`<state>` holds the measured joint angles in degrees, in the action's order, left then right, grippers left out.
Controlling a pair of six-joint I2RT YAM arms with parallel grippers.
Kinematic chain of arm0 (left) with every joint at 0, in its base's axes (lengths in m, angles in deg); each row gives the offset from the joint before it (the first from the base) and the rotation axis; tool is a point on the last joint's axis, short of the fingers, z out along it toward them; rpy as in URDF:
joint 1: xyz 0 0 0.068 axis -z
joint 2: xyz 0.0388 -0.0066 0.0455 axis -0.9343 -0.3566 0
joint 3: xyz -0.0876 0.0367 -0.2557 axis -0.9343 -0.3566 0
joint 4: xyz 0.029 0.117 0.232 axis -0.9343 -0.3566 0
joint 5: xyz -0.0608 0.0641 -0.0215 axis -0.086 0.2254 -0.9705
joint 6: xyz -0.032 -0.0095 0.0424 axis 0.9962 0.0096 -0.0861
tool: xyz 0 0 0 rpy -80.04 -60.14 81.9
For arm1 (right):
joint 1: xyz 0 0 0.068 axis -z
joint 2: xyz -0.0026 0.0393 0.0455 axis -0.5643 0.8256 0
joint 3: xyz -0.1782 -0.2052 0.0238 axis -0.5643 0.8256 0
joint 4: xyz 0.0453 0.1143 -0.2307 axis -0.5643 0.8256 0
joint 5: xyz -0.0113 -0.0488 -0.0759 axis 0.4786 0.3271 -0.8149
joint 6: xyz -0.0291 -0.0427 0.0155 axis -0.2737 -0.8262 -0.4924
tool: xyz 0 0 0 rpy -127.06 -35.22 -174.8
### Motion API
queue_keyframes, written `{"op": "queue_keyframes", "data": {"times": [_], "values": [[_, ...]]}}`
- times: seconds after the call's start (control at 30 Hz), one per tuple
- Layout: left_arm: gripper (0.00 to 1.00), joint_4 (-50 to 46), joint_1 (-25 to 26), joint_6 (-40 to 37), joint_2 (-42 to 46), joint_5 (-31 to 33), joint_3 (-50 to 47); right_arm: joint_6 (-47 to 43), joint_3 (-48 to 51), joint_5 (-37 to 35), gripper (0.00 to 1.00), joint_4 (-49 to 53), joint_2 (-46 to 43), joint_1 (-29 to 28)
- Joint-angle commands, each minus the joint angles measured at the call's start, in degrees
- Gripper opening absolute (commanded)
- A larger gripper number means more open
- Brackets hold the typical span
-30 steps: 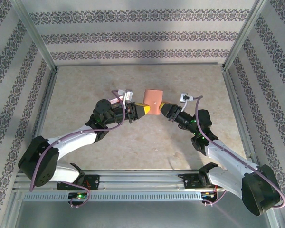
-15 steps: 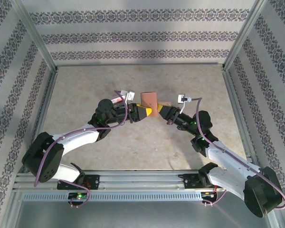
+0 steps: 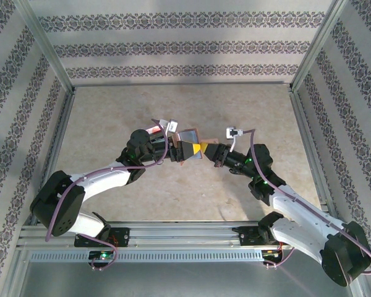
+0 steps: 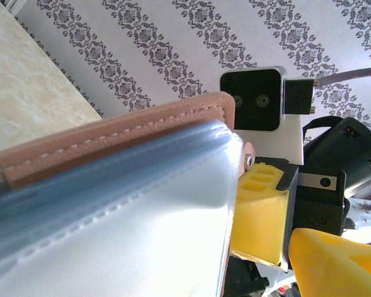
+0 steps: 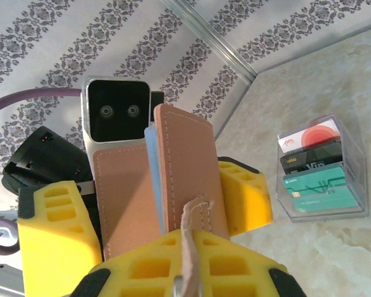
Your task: Take the credit cards out of the card holder
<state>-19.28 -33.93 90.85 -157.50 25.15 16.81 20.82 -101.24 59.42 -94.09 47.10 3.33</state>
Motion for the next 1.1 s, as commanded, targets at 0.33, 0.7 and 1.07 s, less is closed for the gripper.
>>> {"op": "queue_keyframes", "data": {"times": [0.33,0.7,1.07], "values": [[0.62,1.2,0.42,-0.56,1.05,0.17,0.53,-2.04,-1.55,-2.44,0.03,0.71,-0.66,-1.07],[0.53,1.62,0.47,-0.89,1.3,0.74,0.27,-1.7,-1.14,0.18,0.36,-0.25,-1.88,-1.32],[0.48,1.36,0.44,-1.02,1.87,0.92,-0.04,-0.68,-0.14,0.18,0.4,-0.69,-5.27,-1.14]]}}
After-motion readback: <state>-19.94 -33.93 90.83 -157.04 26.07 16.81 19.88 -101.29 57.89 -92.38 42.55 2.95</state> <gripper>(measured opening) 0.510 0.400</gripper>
